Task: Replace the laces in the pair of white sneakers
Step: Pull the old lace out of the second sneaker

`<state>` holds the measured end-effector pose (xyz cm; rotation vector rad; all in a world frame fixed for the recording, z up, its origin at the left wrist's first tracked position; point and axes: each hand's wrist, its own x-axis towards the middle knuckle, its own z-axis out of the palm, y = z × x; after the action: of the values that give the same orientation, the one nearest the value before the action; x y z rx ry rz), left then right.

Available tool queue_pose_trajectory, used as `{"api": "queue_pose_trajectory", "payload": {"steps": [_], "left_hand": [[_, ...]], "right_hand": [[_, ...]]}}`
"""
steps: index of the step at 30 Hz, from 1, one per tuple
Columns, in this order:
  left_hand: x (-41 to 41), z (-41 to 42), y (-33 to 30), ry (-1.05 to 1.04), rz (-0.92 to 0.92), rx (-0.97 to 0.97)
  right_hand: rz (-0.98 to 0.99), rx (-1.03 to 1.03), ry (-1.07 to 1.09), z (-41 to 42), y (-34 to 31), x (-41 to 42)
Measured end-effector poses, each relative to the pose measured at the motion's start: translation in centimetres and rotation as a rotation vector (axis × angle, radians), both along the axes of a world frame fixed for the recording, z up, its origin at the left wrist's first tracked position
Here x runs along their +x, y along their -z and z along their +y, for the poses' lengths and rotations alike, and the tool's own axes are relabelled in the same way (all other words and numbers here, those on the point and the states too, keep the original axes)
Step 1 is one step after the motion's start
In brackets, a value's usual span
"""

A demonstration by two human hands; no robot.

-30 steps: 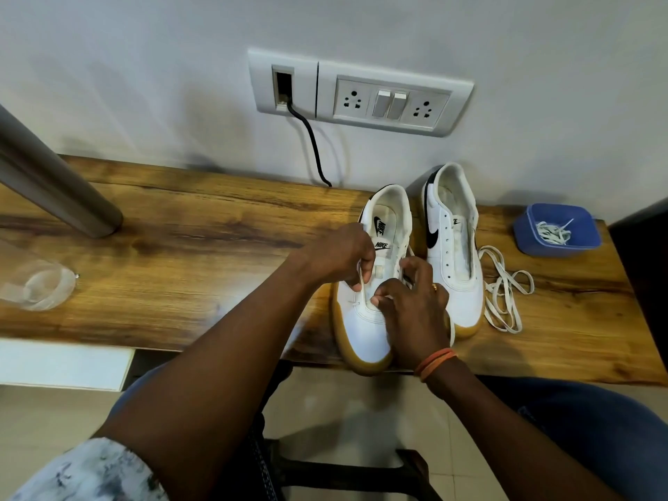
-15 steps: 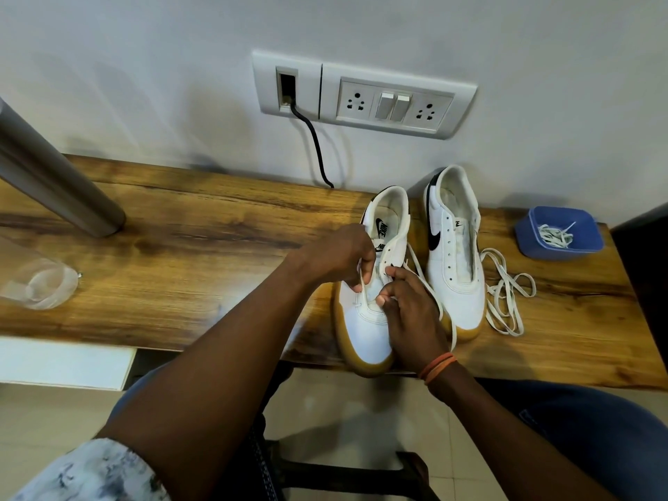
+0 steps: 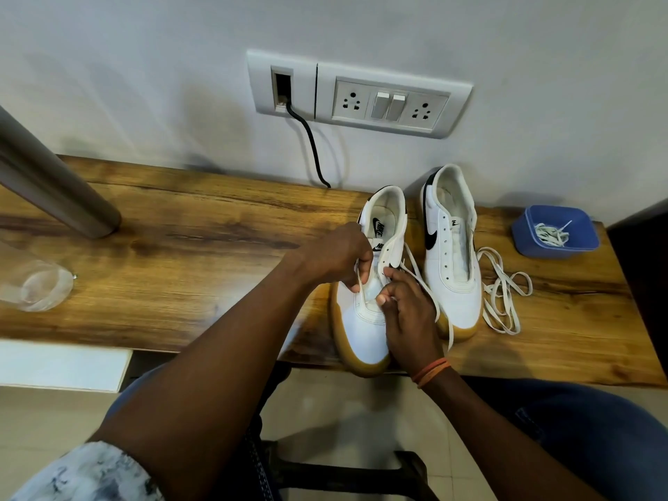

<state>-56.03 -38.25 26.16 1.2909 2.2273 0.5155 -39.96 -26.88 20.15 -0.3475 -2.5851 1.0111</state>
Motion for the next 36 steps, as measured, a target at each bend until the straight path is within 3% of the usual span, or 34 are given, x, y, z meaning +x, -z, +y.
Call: {"api": "queue_pose_trajectory", "payload": {"steps": [6,10,19,21,24,28,32,36], "left_hand": [[0.1,-0.1,0.0,-0.016,0.01,-0.006],[0.0,-0.2,-0.1,-0.034,-0.042,-0.014],[0.3,0.0,-0.1,-0.062,0.006,-0.064],[0.3,0.0,0.0,-0.068,0.018,-0.078],[0.3,0.1,-0.1,-0.088,0.032,-0.087],[0.2,0.0,-0.2,-0.102,0.046,-0.111],[0.0,-0.3,0.0,-0.12,0.064,-0.104],[0.0,-0.4,0.1,-0.11,0.062,-0.111]], "right_hand": [[0.0,-0.055,-0.008,0.5,0.4,0.0],[-0.029,-0.251,0.221,3.1,-0.2,0.0],[-0.06,0.176,0.2,3.2,-1.3,-0.5],[-0.162,0.253,0.209,3.4,-1.8,-0.8],[-0.406,0.296,0.152,3.1,-1.5,-1.3],[-0.518,0.348,0.058,2.1,0.5,-2.3],[-0.496,0.198,0.056,2.3,2.2,-3.0],[-0.518,0.326,0.045,2.8,2.3,-3.8]]}}
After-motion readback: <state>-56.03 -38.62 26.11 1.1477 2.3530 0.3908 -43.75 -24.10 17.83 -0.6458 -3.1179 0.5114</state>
